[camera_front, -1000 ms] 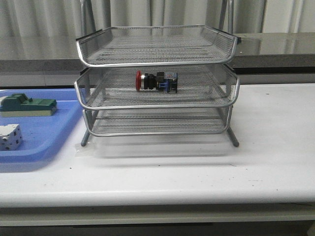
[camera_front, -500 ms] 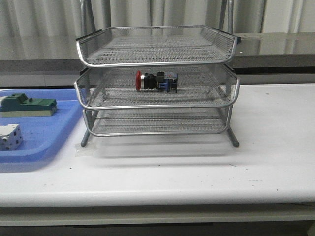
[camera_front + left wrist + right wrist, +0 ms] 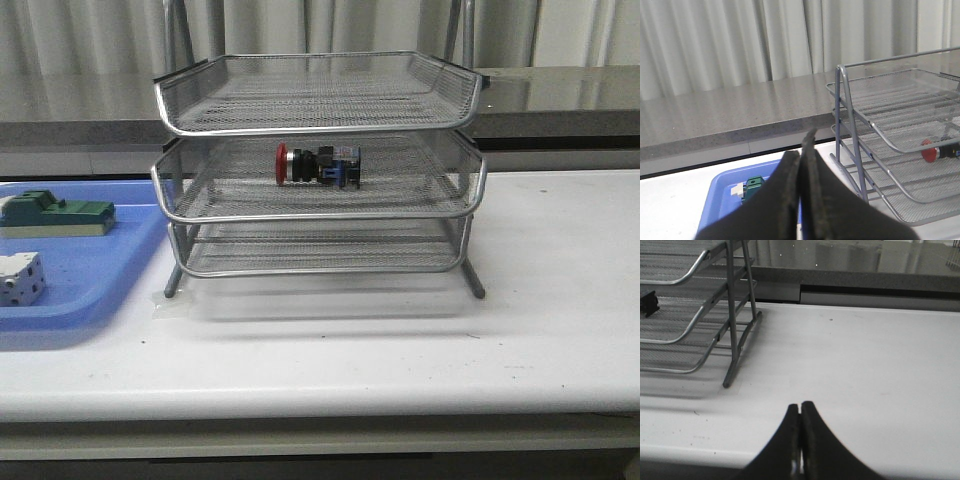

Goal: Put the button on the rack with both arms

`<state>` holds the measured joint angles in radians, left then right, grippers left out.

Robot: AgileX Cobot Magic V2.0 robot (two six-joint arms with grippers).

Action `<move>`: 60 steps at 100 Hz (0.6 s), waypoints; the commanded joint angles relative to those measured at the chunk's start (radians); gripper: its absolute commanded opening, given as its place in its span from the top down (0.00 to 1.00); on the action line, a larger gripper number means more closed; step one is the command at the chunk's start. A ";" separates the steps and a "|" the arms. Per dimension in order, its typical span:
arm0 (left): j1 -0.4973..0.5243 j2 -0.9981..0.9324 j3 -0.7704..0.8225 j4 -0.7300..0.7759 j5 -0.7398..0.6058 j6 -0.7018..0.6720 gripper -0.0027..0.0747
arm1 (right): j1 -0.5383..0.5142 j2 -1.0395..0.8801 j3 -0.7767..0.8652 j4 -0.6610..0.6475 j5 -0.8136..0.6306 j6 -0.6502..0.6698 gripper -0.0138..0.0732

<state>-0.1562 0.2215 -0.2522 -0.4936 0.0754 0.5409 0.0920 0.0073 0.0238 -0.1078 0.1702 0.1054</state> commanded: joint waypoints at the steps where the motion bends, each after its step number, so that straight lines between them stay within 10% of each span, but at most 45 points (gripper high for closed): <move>1: 0.003 0.008 -0.029 -0.011 -0.075 -0.011 0.99 | 0.002 -0.015 0.004 -0.017 -0.109 0.007 0.91; 60: 0.003 0.008 -0.029 -0.011 -0.075 -0.011 0.99 | 0.002 -0.033 0.004 -0.017 -0.108 0.007 0.91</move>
<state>-0.1562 0.2215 -0.2522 -0.4936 0.0754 0.5409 0.0920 -0.0080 0.0256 -0.1080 0.1424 0.1116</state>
